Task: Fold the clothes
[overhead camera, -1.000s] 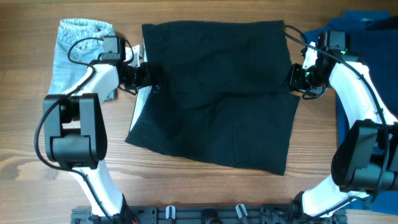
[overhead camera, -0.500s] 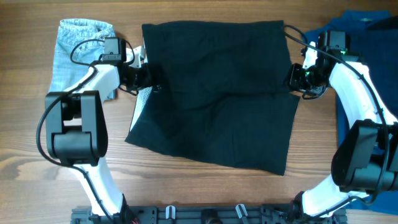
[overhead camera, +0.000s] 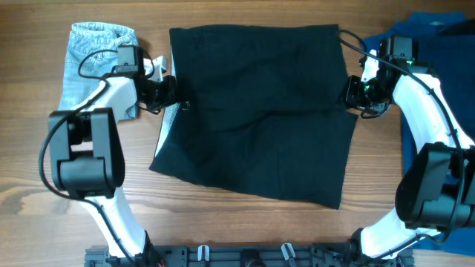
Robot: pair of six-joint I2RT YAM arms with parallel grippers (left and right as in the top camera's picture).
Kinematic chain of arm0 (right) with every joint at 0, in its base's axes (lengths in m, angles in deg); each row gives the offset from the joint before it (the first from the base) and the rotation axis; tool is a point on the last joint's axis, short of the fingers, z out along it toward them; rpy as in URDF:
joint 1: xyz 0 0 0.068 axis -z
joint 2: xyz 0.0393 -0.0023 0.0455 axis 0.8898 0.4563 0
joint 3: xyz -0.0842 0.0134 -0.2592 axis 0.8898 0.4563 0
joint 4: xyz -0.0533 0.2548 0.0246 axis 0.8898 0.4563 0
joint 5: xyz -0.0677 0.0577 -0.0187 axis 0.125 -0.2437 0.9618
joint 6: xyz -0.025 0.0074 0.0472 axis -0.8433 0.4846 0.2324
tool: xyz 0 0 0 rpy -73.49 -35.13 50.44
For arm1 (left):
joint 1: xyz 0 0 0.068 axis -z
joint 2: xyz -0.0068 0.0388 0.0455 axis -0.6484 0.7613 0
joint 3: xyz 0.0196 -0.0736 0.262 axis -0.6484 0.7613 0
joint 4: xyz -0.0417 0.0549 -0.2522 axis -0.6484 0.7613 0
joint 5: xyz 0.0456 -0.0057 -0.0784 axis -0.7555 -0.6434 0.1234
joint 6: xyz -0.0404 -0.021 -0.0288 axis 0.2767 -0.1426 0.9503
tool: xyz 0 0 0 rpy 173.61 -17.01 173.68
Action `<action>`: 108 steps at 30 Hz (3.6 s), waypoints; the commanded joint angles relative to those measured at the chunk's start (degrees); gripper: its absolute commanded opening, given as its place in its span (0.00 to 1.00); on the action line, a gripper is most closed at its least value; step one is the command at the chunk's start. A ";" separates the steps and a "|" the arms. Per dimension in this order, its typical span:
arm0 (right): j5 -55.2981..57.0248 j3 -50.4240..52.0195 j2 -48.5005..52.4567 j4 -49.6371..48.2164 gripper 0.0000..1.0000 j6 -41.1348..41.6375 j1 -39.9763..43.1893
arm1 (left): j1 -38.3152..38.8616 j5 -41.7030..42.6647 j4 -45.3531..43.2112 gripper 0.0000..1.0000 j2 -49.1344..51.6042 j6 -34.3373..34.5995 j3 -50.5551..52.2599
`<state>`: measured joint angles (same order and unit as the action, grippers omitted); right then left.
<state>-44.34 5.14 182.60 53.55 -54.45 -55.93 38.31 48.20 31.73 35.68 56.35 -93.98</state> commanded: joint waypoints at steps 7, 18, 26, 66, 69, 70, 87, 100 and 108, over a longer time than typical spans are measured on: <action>0.74 0.39 -0.68 -0.20 0.44 -0.37 0.02 | -1.86 -4.94 1.55 0.04 -4.59 -0.28 0.70; 0.72 0.39 -0.68 -0.50 0.44 -0.37 0.02 | -1.75 -13.99 4.15 0.04 -4.39 -0.28 0.79; 0.70 0.37 -0.68 -0.96 0.33 -0.37 0.02 | -1.77 -13.99 3.87 0.41 -5.31 3.10 0.50; -2.73 6.93 1.33 15.10 0.04 12.28 0.02 | 1.25 -27.93 34.03 0.06 -24.41 18.32 6.95; -2.69 10.45 -2.91 14.58 0.04 13.25 0.02 | 2.19 -27.93 32.59 0.07 -29.75 20.09 10.29; -2.71 11.45 -4.90 14.62 0.04 13.46 0.02 | 2.51 -27.91 32.15 0.07 -31.58 20.81 11.19; -12.28 36.30 -32.96 15.91 0.16 27.47 0.00 | 5.66 -27.47 25.97 0.42 -35.15 20.81 13.31; -8.61 44.15 -32.94 6.73 0.76 36.87 0.02 | 5.66 -27.47 25.42 0.48 -35.15 20.79 13.31; -8.66 44.54 -32.94 8.66 0.68 37.09 0.02 | 5.66 -27.47 24.33 0.49 -35.15 20.81 13.31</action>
<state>-53.93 48.94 150.34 61.66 -18.40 -55.93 43.71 20.88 56.63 -0.15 76.78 -81.13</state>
